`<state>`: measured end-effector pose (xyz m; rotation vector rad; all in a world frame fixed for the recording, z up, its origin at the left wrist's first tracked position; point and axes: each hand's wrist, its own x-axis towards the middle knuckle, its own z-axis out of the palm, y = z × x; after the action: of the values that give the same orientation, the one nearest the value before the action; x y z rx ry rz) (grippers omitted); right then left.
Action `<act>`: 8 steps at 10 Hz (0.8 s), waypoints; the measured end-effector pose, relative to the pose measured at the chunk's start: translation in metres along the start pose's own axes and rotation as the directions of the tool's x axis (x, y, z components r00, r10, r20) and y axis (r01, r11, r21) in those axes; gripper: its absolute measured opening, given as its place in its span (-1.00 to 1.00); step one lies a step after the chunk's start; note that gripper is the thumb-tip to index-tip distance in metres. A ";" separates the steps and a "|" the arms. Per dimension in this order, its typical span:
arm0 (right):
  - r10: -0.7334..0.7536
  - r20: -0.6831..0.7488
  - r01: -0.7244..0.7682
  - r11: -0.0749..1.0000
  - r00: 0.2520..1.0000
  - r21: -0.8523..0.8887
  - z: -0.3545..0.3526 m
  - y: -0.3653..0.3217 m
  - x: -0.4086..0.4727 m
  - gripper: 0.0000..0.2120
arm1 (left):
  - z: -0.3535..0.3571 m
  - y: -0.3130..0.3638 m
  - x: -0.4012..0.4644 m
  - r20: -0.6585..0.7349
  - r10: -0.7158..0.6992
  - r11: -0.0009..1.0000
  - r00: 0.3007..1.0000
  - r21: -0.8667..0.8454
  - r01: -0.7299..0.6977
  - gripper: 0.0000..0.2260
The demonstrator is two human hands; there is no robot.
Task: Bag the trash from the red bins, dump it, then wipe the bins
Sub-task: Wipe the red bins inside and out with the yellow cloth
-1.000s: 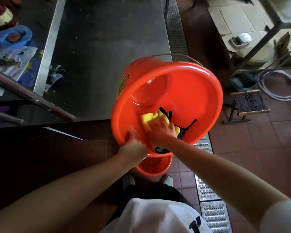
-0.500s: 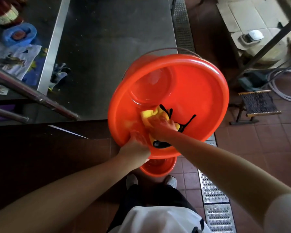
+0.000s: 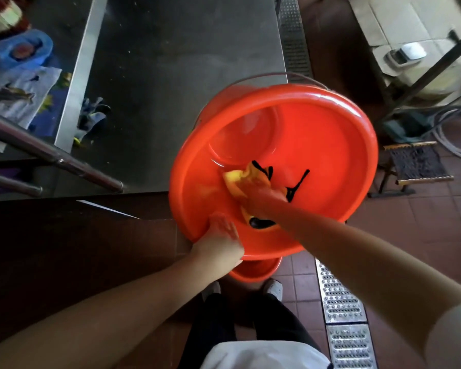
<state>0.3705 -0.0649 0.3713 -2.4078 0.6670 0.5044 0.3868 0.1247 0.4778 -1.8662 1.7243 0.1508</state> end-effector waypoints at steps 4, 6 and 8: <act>0.121 -0.197 -0.177 0.939 0.973 -0.295 0.001 0.031 0.030 -0.57 | -0.005 0.001 0.000 -0.039 0.044 0.970 0.998 0.241 -0.033 -0.65; 0.125 -0.074 -0.142 0.932 0.989 -0.334 0.001 0.018 0.011 -0.53 | 0.001 -0.004 0.000 0.000 0.029 0.972 1.000 0.232 -0.028 -0.63; 0.129 -0.065 -0.142 0.943 0.990 -0.300 0.000 -0.002 -0.055 -0.57 | 0.006 -0.001 0.000 -0.005 0.106 0.973 0.994 0.206 -0.103 -0.57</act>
<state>0.3274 -0.0447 0.3987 -2.6789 0.8311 0.6540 0.3895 0.1275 0.4725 -1.6330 1.7777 -0.0019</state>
